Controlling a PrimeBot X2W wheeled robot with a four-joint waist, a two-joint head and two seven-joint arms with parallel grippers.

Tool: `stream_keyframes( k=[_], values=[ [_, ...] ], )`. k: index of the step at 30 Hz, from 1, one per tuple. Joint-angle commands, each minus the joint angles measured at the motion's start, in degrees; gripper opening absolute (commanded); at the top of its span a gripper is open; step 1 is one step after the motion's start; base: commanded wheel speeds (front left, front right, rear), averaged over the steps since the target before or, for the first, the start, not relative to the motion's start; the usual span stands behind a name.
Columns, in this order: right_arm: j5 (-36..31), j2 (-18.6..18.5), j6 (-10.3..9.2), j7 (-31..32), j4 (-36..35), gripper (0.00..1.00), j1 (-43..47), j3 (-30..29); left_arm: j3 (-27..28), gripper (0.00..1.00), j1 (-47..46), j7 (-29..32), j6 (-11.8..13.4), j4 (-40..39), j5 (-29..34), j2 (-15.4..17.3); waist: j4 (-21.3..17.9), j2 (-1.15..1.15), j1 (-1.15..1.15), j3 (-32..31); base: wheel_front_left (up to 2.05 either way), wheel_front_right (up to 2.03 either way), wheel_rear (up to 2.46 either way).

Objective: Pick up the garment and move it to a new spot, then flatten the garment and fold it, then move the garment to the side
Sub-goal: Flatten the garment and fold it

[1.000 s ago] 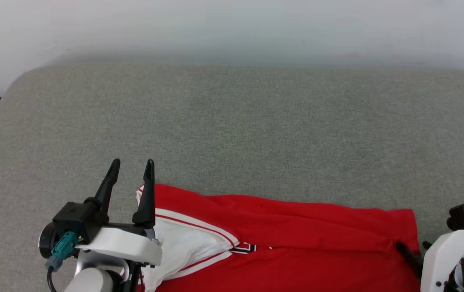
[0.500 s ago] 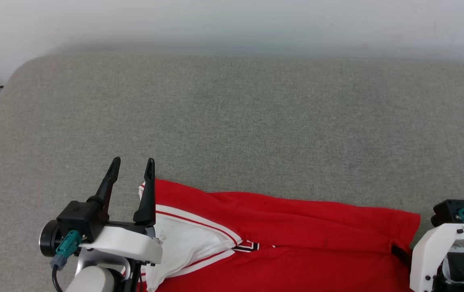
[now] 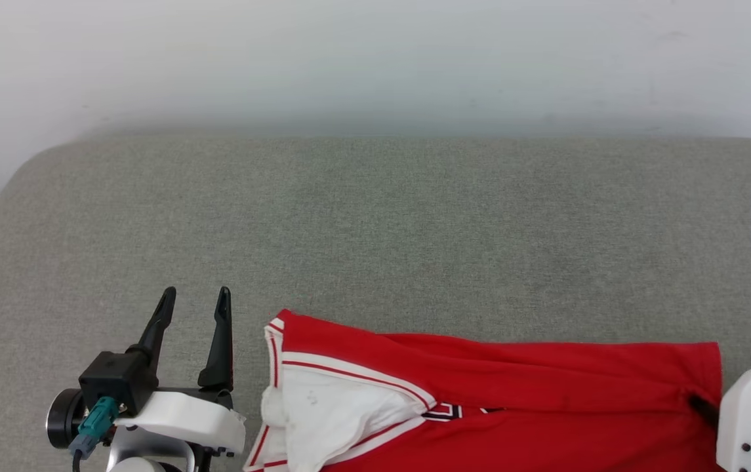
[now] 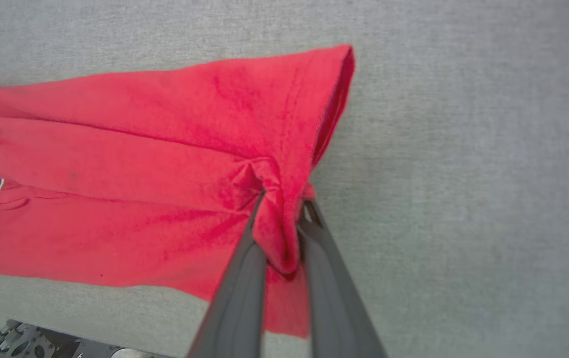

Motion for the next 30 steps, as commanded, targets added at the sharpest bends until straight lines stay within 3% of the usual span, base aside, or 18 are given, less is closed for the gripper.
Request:
stream_keyframes(
  k=[1, 6, 9, 16, 21, 24, 30],
  values=[
    [-0.4, -0.1, -0.06, 0.1, -0.4, 0.00, 0.9, -1.0, 0.0, 1.00, 0.7, 0.2, 0.1, -0.2, -0.1, 0.2, -0.5, 0.00, 0.00, -0.5, 0.00, 0.00, 0.00],
    [-2.0, 0.1, -0.06, 2.5, -2.0, 0.00, 2.6, -7.2, -0.5, 1.00, 1.7, 0.8, 0.7, -1.1, 0.1, 0.4, -0.9, 0.00, 0.00, -1.3, 0.00, 0.00, 0.00],
    [-0.4, 2.1, -0.06, 4.2, -2.7, 0.00, 2.9, -10.0, -0.6, 1.00, 2.1, 1.0, 0.9, -1.4, 0.0, 0.4, -1.1, 0.00, 0.00, -1.6, 0.00, 0.00, 0.00],
    [14.8, 11.0, -0.05, 13.3, -4.4, 0.00, 1.1, -13.3, -1.0, 1.00, 2.4, 1.6, 1.0, -0.9, -0.5, 0.4, -0.5, 0.00, 0.00, -2.2, 0.00, 0.00, 0.00],
    [28.8, 14.6, -0.05, 20.0, -3.5, 0.00, -0.8, -15.3, -1.6, 1.00, 2.0, 1.8, 0.8, -0.7, -0.4, 0.3, 0.6, 0.00, 0.00, -2.3, 0.00, 0.00, 0.00],
    [36.1, 15.1, -0.05, 21.7, -1.7, 0.00, -2.2, -14.2, -1.9, 1.00, 1.5, 1.8, 0.9, -0.9, -0.4, 0.2, 1.4, 0.00, 0.00, -2.1, 0.00, 0.00, 0.00],
    [47.1, 15.1, -0.05, 17.5, 1.9, 0.00, -5.1, -4.3, -2.2, 1.00, -0.1, 1.6, 0.7, -1.2, -0.2, -0.2, 3.3, 0.00, 0.00, 0.1, 0.00, 0.00, 0.00]
  ],
)
